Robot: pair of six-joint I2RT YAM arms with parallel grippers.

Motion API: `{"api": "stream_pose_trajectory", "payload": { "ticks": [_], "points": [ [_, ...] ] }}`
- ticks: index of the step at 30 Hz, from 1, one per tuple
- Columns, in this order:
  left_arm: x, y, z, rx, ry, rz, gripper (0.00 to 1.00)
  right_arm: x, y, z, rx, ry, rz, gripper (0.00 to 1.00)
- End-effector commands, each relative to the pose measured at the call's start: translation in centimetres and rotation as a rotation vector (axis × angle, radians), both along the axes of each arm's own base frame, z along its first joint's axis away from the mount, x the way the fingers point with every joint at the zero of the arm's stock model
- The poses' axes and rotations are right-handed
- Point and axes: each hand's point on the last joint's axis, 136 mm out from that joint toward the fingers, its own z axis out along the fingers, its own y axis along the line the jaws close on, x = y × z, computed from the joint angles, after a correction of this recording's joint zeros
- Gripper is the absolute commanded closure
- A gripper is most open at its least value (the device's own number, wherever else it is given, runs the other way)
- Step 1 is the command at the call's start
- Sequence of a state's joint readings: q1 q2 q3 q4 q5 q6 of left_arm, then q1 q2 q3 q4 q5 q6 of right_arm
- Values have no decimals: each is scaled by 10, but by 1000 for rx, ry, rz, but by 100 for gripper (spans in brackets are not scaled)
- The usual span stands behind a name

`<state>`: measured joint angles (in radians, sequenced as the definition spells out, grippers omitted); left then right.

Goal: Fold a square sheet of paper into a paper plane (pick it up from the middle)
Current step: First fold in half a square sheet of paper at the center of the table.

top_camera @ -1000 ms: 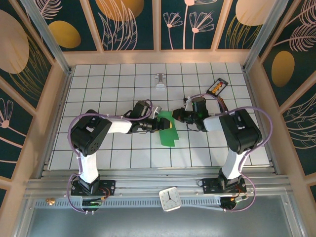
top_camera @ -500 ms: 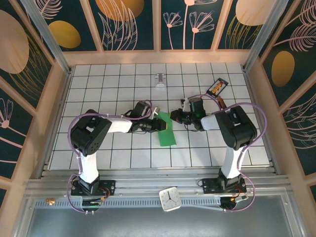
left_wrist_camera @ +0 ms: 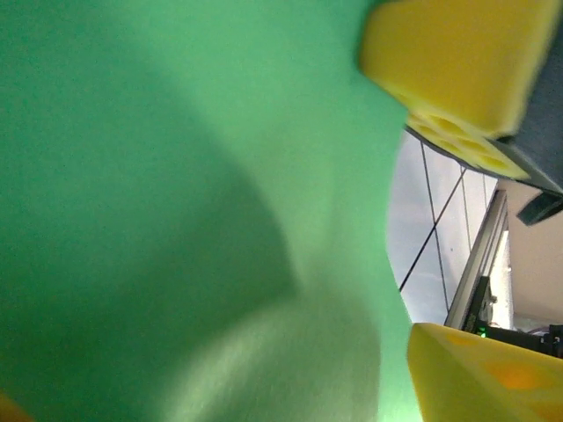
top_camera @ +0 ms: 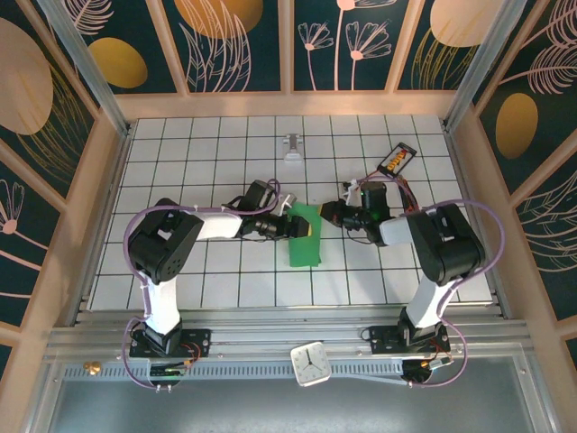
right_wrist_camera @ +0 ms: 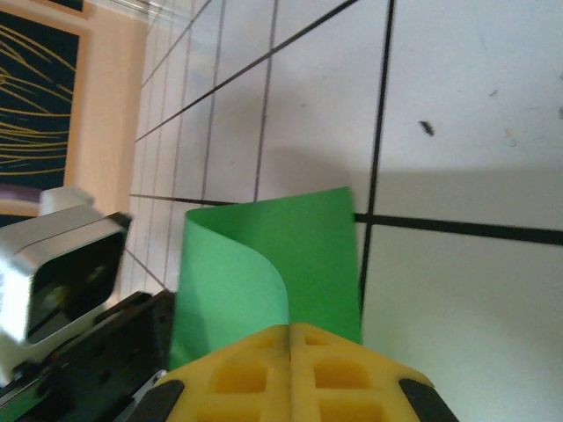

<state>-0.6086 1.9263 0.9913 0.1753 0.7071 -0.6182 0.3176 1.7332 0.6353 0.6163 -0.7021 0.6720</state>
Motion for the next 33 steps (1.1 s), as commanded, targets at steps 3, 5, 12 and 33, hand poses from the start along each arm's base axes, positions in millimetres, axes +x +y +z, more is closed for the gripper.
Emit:
{"api": "stream_pose_trajectory", "payload": {
  "ticks": [3, 5, 12, 33],
  "points": [
    [20, 14, 12, 22, -62, 84, 21, -16, -8, 15, 1, 11, 5, 100],
    [23, 17, 21, 25, -81, 105, 19, -17, -9, 21, -6, 2, 3, 100],
    [23, 38, 24, 96, -95, 160, 19, -16, -7, 42, 15, -10, 8, 100],
    [25, 7, 25, -25, -35, 49, 25, -6, 6, 52, 82, -2, 26, 100]
  ]
}}
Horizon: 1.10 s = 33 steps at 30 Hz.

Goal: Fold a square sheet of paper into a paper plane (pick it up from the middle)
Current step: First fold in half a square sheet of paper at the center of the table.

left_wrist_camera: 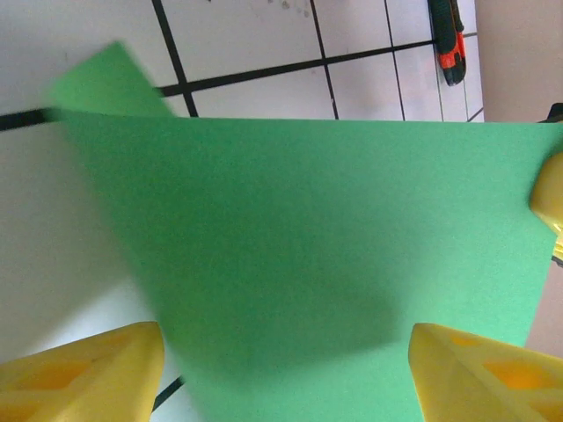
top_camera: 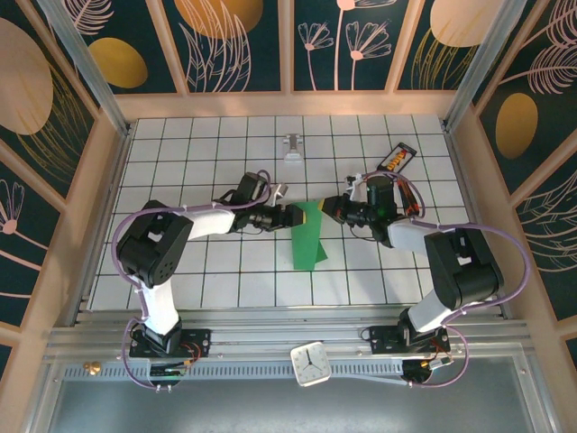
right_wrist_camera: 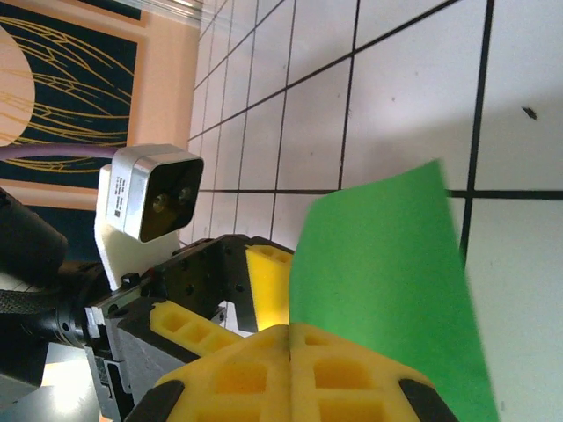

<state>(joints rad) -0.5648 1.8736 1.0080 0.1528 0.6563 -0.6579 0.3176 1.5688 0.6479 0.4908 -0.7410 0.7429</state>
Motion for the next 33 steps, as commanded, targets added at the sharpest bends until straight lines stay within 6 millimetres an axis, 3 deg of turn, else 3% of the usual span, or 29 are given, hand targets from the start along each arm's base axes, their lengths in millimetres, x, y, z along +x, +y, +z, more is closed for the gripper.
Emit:
{"api": "stream_pose_trajectory", "payload": {
  "ticks": [1, 5, 18, 27, 33],
  "points": [
    [-2, -10, 3, -37, -3, -69, 25, 8, 5, 5, 17, -22, 23, 100],
    [-6, -12, -6, -26, 12, -109, 23, 15, 6, 1, 9, -25, 34, 100],
    [-11, -14, -11, -33, 17, -168, 21, 31, 15, -22, 0, 6, 35, 100],
    [-11, -15, -20, -15, 42, -180, 25, 33, 22, -28, 15, 20, 34, 100],
    [-6, -5, -38, 76, 59, -129, 35, 32, 16, -44, -27, 30, 16, 100]
  ]
}}
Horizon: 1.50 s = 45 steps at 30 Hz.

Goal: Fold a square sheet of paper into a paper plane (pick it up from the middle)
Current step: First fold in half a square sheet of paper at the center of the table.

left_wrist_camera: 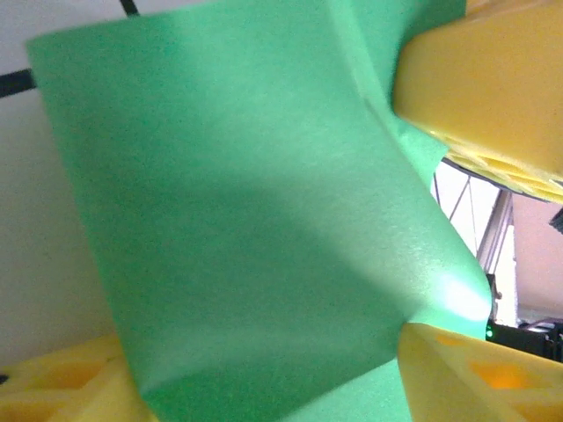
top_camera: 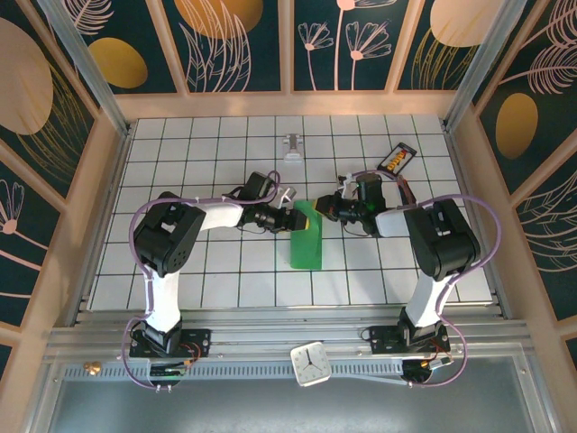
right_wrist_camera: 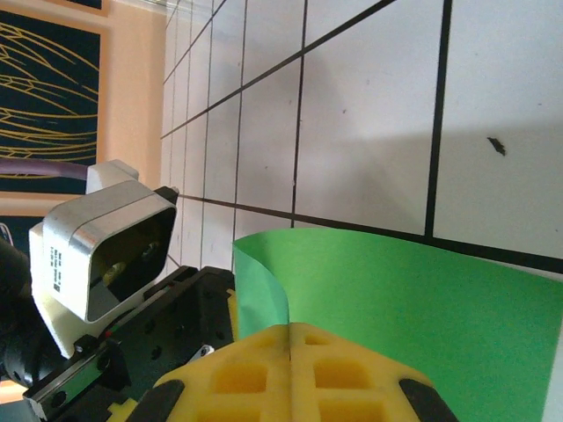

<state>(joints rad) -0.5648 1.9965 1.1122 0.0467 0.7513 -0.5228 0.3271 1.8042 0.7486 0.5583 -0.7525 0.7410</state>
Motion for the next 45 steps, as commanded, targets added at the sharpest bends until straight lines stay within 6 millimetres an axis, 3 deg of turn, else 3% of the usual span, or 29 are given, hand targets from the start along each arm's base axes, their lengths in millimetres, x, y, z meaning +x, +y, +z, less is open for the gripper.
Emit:
{"api": "stream_pose_trajectory", "payload": {
  "ticks": [1, 8, 19, 26, 37, 45],
  "points": [
    [0, 8, -16, 74, 21, 20, 37, 5, 0, -4, -16, -30, -7, 100],
    [3, 19, -30, 158, 23, 61, 46, 5, -5, -20, -50, -19, -20, 100],
    [3, 35, -47, 277, 22, 79, 60, 10, -21, -28, -86, -18, -50, 81],
    [3, 39, -55, 323, 21, 77, 65, 12, -33, -26, -142, -42, -75, 76],
    [3, 39, -59, 319, 33, 106, 69, 5, -15, -28, -120, -47, -22, 74],
    [-1, 46, -65, 351, 35, 115, 71, 12, -3, -32, -127, -47, 0, 80]
  ]
}}
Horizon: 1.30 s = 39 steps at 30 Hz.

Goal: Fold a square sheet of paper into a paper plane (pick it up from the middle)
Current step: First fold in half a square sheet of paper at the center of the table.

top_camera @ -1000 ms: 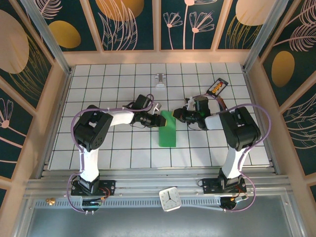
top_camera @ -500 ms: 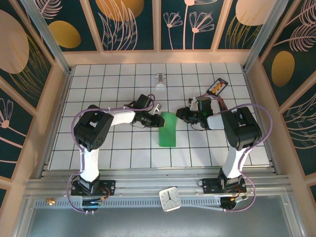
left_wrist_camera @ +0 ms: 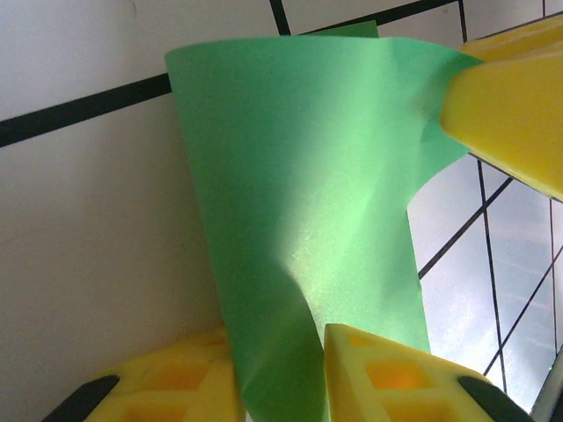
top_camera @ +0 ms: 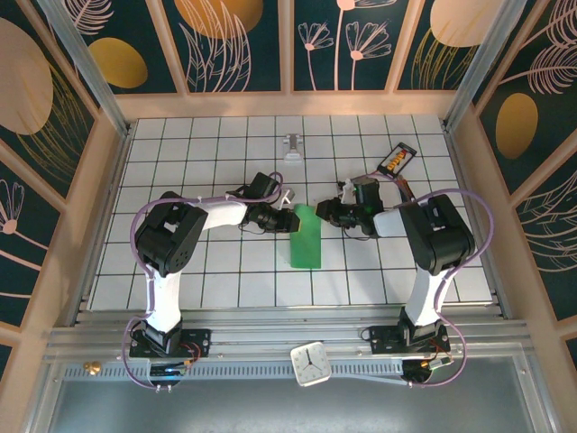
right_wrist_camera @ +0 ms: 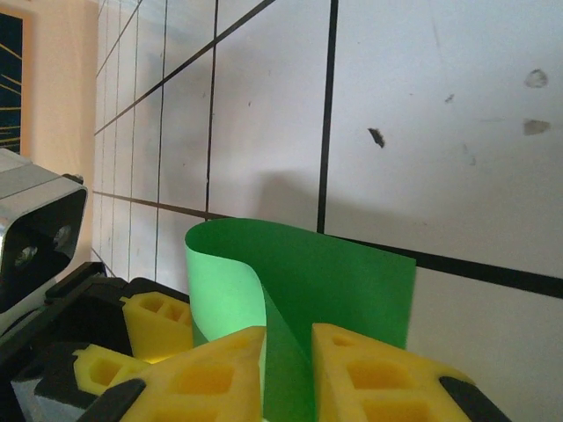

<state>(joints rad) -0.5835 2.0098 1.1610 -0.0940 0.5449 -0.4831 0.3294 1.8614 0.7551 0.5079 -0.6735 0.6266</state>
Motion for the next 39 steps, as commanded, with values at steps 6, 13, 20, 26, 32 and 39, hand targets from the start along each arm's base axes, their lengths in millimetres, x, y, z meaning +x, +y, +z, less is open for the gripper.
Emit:
{"api": "stream_pose_trajectory", "payload": {
  "ticks": [6, 13, 20, 26, 32, 39],
  "points": [
    [-17, 36, -48, 196, 68, 50, 73, 15, 11, -4, -38, -31, 18, 82],
    [-15, 45, -51, 269, 53, 88, 76, 21, 8, -10, -93, -36, 13, 79],
    [-14, 42, -48, 262, 58, 135, 74, 31, -8, 0, -135, -74, -23, 71],
    [-16, 45, -51, 264, 68, 165, 75, 32, -28, 9, -196, -105, -66, 69],
    [-19, 45, -54, 256, 81, 179, 76, 22, -32, 10, -221, -103, -69, 70],
    [-20, 45, -54, 260, 82, 171, 76, 17, -33, 6, -218, -88, -66, 70]
  ]
}}
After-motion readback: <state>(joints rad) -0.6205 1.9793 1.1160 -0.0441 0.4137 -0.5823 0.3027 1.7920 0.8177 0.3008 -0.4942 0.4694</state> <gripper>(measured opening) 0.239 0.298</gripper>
